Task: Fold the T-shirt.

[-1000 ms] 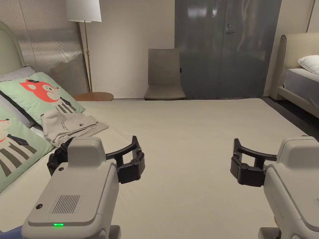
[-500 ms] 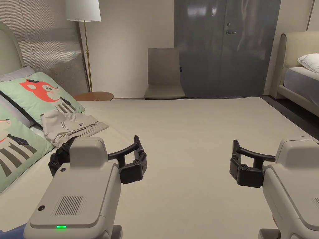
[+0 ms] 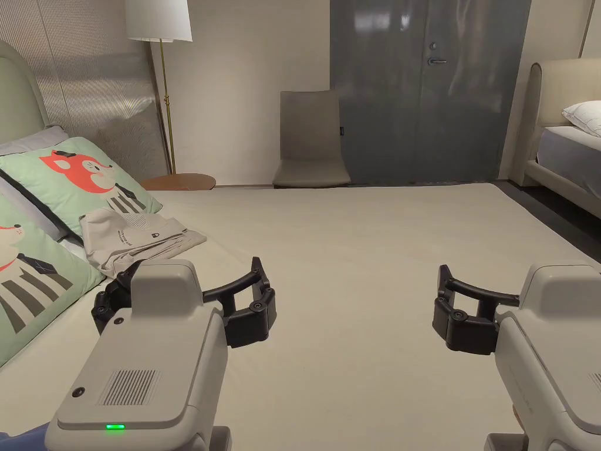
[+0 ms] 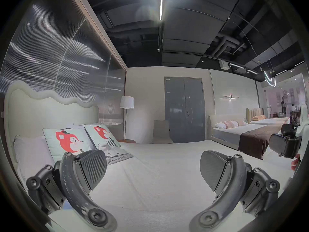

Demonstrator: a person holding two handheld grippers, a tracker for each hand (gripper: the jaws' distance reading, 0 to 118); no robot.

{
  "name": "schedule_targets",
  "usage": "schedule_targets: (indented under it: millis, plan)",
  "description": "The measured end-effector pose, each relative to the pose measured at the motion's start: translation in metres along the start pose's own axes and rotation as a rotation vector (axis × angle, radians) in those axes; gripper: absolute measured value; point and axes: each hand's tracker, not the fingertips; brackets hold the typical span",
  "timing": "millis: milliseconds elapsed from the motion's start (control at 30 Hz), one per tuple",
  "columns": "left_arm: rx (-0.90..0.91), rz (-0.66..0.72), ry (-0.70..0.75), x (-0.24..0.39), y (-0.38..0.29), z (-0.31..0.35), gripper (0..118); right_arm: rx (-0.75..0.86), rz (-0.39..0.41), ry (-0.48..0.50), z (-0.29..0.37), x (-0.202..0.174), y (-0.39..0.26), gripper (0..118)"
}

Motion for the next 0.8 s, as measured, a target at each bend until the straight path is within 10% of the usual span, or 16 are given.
schedule_targets:
  millis: [800]
  plan:
    - [-0.001,0.002,-0.009,-0.002,0.003,0.004,111,-0.095,0.031,-0.067,-0.001,-0.009,0.008,118]
